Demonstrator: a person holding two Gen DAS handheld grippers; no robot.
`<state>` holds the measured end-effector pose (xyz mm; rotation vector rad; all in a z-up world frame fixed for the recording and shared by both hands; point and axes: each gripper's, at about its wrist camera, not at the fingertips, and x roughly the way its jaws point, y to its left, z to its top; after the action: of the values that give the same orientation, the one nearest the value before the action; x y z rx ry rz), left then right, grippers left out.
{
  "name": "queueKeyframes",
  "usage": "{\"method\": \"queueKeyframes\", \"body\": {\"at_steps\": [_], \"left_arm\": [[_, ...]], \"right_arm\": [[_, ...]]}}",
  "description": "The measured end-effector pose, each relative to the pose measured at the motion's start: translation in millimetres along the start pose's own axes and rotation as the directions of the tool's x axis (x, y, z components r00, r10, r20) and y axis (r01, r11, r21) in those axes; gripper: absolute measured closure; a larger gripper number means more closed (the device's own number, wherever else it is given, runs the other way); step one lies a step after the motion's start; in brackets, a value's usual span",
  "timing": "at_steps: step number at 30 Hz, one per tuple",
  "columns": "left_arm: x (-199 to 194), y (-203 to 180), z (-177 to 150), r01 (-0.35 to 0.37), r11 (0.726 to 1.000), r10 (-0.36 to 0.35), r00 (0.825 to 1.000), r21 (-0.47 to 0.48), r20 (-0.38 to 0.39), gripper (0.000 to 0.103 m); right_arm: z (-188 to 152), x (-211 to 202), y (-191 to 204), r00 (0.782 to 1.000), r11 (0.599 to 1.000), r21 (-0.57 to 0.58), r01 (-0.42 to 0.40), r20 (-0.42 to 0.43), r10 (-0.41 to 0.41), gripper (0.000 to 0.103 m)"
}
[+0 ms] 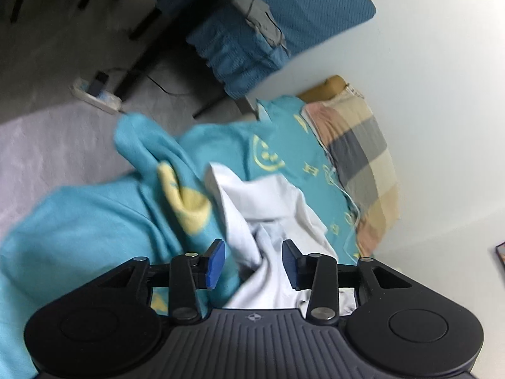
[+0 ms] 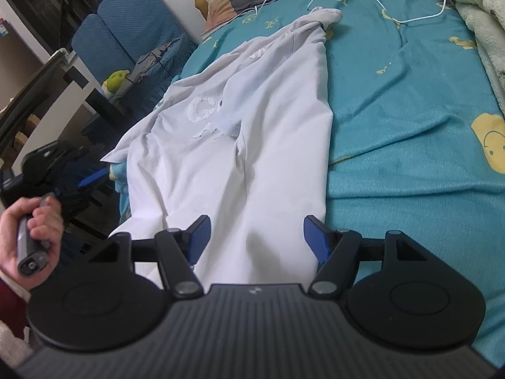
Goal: Fold clothes
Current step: 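Fold the held hem over the shirt with the left gripper and release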
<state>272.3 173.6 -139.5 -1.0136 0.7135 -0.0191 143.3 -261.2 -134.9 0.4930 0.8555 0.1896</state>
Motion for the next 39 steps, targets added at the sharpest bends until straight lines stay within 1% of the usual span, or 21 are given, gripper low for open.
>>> {"method": "queueKeyframes", "body": {"at_steps": [4,5,6,7,8,9,12,14,16,18,21,24,27,30,31,32,34,36,37,39], "left_arm": [[33,4,-6,-0.057,0.998,0.057,0.998,0.022,-0.013,0.056],[39,7,-6,-0.072,0.997,0.072,0.997,0.024,-0.008,0.059],[44,9,-5,-0.077,0.997,0.077,0.997,0.029,-0.001,0.066],[46,10,-3,-0.067,0.997,0.066,0.998,0.043,0.01,0.073],[48,11,0,-0.057,0.997,0.056,0.998,0.056,0.02,0.094],[47,10,3,-0.047,0.997,0.045,0.998,0.064,0.032,0.098],[39,6,14,-0.009,0.997,0.003,0.997,0.074,0.081,0.099],[31,2,23,0.019,0.997,-0.028,0.993,0.076,0.115,0.1],[24,-4,33,0.031,0.994,-0.046,0.988,0.102,0.149,0.1],[20,-9,42,0.017,0.992,-0.039,0.983,0.122,0.18,0.1],[20,-15,59,-0.045,0.988,0.014,0.978,0.148,0.208,0.1],[21,-22,76,-0.115,0.978,0.07,0.966,0.174,0.249,0.1],[23,-64,77,-0.098,0.952,0.019,0.965,0.291,0.262,0.1],[26,-107,78,-0.082,0.911,-0.033,0.962,0.403,0.269,0.1],[28,-123,75,-0.073,0.89,-0.054,0.963,0.449,0.265,0.1],[31,-146,64,-0.052,0.854,-0.087,0.967,0.518,0.241,0.1],[41,-187,35,0.013,0.769,-0.143,0.978,0.639,0.152,0.1],[53,-218,-5,0.091,0.668,-0.174,0.984,0.739,0.036,0.1],[61,-228,-27,0.136,0.621,-0.183,0.983,0.772,-0.025,0.1],[81,-241,-69,0.214,0.553,-0.172,0.975,0.805,-0.141,0.099]], "right_arm": [[-2,1,0,1.0,1.0,0.002,-0.002,-0.007,0.002,0.035],[-2,1,0,1.0,1.0,0.004,-0.001,-0.009,0.001,0.035],[-2,2,-1,1.0,1.0,0.007,0.0,-0.011,0.0,0.035],[-2,3,-1,1.0,1.0,0.009,-0.001,-0.013,0.001,0.035],[-3,4,-2,1.0,1.0,0.011,-0.002,-0.016,0.002,0.035],[-3,5,-3,1.0,1.0,0.013,-0.002,-0.019,0.003,0.035],[-2,8,-3,1.0,1.0,0.015,-0.004,-0.025,0.004,0.035],[-2,10,-4,0.999,1.0,0.018,-0.008,-0.031,0.008,0.035],[-2,11,-5,0.999,1.0,0.02,-0.011,-0.035,0.012,0.035],[-2,11,-5,0.999,1.0,0.022,-0.011,-0.036,0.012,0.035],[-1,11,-7,0.999,0.999,0.031,-0.006,-0.034,0.007,0.035],[0,10,-8,1.0,0.999,0.039,-0.001,-0.03,0.002,0.035],[2,10,-9,1.0,0.999,0.049,0.001,-0.025,0.0,0.035],[4,9,-10,1.0,0.999,0.052,0.006,-0.024,-0.005,0.035],[4,9,-11,1.0,0.999,0.053,0.008,-0.023,-0.007,0.035],[5,9,-11,1.0,0.998,0.055,0.014,-0.023,-0.013,0.035],[6,6,-15,1.0,0.997,0.068,0.022,-0.015,-0.021,0.035],[8,3,-19,1.0,0.996,0.084,0.029,-0.004,-0.029,0.035],[9,2,-20,0.999,0.995,0.094,0.032,0.002,-0.033,0.035],[12,-1,-24,0.999,0.993,0.11,0.035,0.015,-0.037,0.035]]}}
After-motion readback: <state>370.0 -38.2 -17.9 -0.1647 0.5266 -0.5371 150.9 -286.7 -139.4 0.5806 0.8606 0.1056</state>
